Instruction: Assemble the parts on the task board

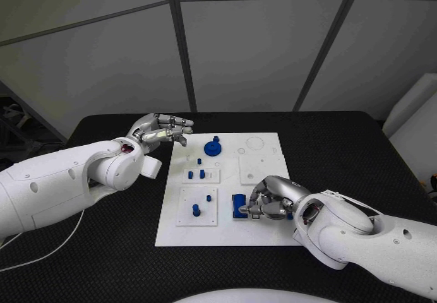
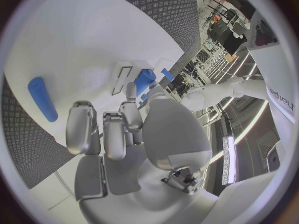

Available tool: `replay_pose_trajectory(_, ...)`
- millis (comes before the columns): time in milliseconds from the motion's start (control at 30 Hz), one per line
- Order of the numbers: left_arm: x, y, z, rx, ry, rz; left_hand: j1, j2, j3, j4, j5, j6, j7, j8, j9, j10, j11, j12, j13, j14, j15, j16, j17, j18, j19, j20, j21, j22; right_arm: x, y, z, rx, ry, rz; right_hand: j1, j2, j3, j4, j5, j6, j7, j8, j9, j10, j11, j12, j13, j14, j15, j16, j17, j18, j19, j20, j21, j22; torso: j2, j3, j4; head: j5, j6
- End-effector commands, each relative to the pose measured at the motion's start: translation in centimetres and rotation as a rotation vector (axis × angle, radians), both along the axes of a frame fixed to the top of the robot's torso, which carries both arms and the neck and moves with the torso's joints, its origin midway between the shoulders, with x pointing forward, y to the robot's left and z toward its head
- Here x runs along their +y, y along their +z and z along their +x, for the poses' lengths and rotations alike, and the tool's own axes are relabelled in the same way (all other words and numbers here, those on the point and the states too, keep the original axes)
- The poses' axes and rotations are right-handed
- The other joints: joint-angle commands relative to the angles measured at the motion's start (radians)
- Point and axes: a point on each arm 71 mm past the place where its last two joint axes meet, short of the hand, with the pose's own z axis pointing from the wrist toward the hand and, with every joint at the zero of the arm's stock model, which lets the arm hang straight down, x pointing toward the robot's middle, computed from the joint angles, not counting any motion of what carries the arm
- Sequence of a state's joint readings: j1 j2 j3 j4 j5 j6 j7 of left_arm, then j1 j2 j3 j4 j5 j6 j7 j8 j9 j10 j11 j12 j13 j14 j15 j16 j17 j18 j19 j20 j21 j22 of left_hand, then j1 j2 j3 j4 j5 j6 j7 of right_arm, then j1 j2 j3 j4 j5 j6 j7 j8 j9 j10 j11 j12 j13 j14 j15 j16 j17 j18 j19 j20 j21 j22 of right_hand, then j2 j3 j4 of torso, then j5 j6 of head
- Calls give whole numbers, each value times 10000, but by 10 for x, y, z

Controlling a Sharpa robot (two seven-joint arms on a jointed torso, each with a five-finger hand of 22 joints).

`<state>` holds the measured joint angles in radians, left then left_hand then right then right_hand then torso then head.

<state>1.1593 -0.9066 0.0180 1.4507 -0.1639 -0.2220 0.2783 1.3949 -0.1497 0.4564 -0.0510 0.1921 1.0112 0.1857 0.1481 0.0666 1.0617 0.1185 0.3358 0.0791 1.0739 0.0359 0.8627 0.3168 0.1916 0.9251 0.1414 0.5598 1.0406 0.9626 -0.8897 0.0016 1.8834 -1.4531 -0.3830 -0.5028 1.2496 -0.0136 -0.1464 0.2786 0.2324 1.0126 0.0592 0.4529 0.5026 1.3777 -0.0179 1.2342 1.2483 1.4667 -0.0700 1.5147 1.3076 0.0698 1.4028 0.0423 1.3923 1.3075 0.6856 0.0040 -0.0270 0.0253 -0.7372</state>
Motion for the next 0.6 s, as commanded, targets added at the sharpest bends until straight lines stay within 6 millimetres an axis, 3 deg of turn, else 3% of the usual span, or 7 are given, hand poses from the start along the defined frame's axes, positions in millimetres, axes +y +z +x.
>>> replay_pose_trajectory(33,-1,1,0,-2,-104,-56,-119,17,-55,-4,-18,-64,29,53,-1,-103,1,60,4,4,74,-53,-9,-101,-57,33,-66,-10,1,0,1,-130,185,-165,182,9,29,-25,109,-6,-81,77,25,86,-10,80,39,828,-80,31,1577,-103,39,-46,55,213,7,-3,17,1,-5)
replay_pose_trajectory(233,0,1,0,7,-101,-51,-119,17,-55,-4,-18,-64,29,53,-1,-103,1,60,4,4,74,-53,-9,-101,-57,33,-66,-10,2,-1,1,-115,243,-211,638,-53,-25,-204,76,-10,-100,115,83,114,-31,105,96,829,-100,34,1589,-103,39,-66,51,217,4,-5,1,25,-20)
replay_pose_trajectory(467,0,1,0,7,-105,-53,-118,34,-58,2,-16,-66,31,56,-1,-111,2,70,4,-5,76,-58,-14,-101,-59,36,-80,-22,4,-1,2,-148,302,-236,1280,-126,-85,-554,-516,1,-117,163,150,151,-48,147,180,838,-117,54,1633,-107,47,-83,54,237,-7,-4,2,1,-23)
replay_pose_trajectory(600,0,1,0,1,-102,-54,-118,34,-58,2,-16,-66,31,56,-1,-111,2,70,4,-5,76,-58,-14,-101,-59,36,-80,-22,4,1,2,-414,193,-221,1717,17,69,-786,-1089,35,-143,180,173,206,-73,220,274,843,-134,67,1663,-111,60,-98,63,259,-6,-1,4,-14,-10)
